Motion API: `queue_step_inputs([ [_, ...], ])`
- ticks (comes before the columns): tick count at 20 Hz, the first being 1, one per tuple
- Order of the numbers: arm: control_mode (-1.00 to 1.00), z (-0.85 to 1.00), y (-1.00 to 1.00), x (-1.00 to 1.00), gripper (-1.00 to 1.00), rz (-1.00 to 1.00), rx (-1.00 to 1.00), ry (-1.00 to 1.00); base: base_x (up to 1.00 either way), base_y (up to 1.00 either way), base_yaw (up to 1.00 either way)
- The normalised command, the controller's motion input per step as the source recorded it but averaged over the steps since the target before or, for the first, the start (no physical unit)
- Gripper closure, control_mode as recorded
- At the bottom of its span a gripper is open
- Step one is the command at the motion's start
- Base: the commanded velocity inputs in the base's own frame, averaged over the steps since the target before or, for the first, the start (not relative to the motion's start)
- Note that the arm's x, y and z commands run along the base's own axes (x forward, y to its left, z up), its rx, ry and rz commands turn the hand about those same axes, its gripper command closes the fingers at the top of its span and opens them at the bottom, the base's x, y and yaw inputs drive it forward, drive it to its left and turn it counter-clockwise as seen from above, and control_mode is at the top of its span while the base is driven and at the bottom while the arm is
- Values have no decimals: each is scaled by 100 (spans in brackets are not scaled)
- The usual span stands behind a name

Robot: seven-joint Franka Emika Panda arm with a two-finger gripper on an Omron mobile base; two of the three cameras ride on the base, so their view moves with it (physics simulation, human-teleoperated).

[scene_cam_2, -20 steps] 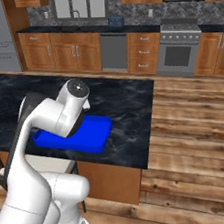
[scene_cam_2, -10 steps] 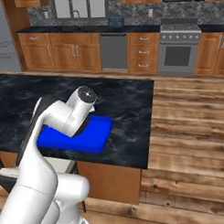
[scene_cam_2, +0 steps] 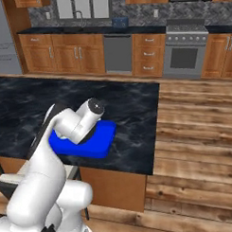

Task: There is a tray on the dining counter. Grab the cup, mug, and pitcher and place them on the tray. The pitcher may be placed next to the tray if it cannot fit the tray.

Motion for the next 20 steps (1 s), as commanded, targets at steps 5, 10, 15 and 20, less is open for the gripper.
queue_step_inputs([
  [5,-100,-38,13,35,100,5,0,0,0,0,0],
  [10,-100,-28,20,33,100,5,0,0,0,0,0],
  [15,-100,-27,19,37,100,5,0,0,0,0,0],
  [20,-100,-28,18,36,100,5,0,0,0,0,0],
])
